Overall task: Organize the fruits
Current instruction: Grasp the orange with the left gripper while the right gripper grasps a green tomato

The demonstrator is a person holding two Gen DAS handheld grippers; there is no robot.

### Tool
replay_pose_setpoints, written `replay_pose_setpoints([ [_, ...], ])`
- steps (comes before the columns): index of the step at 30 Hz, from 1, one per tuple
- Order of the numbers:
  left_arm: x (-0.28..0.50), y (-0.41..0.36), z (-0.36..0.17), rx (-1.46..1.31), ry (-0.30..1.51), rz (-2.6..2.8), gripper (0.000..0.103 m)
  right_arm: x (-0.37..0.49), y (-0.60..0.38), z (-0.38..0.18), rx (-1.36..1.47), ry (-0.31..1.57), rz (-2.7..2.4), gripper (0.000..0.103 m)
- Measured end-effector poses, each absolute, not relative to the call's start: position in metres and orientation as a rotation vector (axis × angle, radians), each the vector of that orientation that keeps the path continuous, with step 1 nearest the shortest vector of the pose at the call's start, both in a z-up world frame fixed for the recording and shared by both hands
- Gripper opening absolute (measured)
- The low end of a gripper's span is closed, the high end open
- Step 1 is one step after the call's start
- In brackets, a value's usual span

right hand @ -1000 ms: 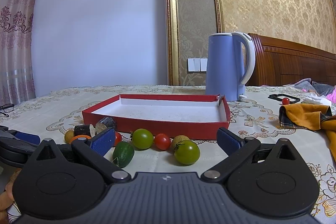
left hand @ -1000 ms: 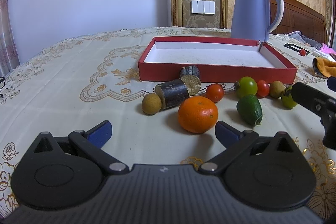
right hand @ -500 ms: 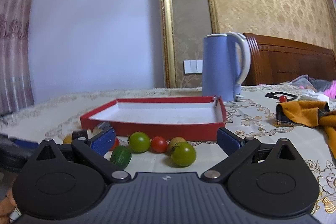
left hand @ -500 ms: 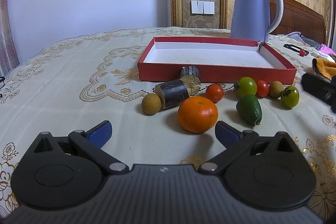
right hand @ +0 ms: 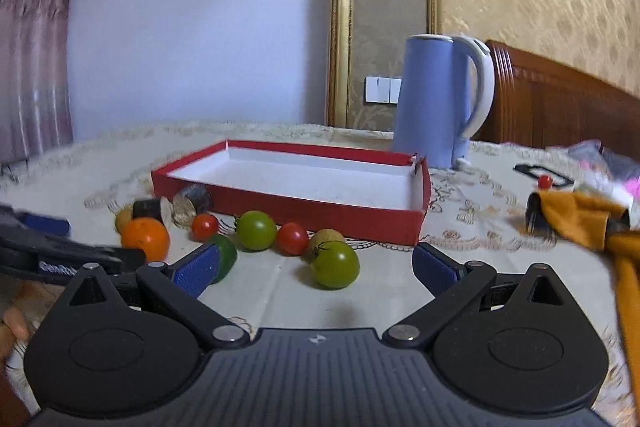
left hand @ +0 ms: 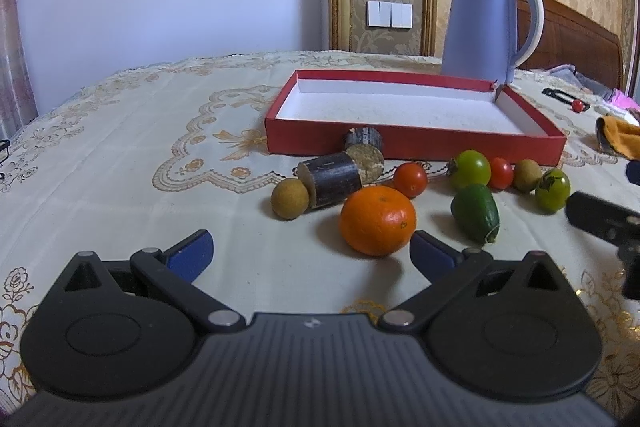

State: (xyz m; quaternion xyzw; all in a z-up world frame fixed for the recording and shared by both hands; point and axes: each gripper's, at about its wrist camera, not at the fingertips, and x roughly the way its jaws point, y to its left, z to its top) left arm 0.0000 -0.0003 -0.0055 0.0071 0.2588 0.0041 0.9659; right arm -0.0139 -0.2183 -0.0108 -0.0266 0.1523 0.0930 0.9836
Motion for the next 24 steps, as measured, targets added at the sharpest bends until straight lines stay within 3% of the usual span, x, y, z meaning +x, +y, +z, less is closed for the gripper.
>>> replay_pose_setpoints([
  [7, 0.0, -0.002, -0.004, 0.026, 0.524, 0.012, 0.103, 0.012, -0.221, -0.011, -0.117, 0.357, 0.18, 0.096],
  [9, 0.0, -0.004, -0.002, 0.037, 0.519, 0.015, 0.103, 0.024, -0.224, -0.013, -0.106, 0.401, 0.193, 0.072],
  [11, 0.001, -0.007, 0.001, 0.047, 0.516, 0.011, 0.103, 0.035, -0.227, -0.016, -0.071, 0.466, 0.224, 0.056],
  [17, 0.005, -0.007, 0.003, 0.027, 0.532, -0.002, 0.103, 0.044, -0.227, -0.02, -0.048, 0.529, 0.282, 0.047],
  [20, 0.006, -0.005, 0.002, 0.007, 0.542, -0.013, 0.103, 0.047, -0.227, -0.019, -0.051, 0.551, 0.277, 0.036],
  [22, 0.007, -0.005, 0.002, -0.002, 0.546, -0.018, 0.1, 0.048, -0.228, -0.018, -0.05, 0.555, 0.283, 0.034],
  [24, 0.009, -0.005, 0.002, 0.0, 0.551, -0.021, 0.091, 0.047, -0.229, -0.017, -0.051, 0.55, 0.275, 0.033],
])
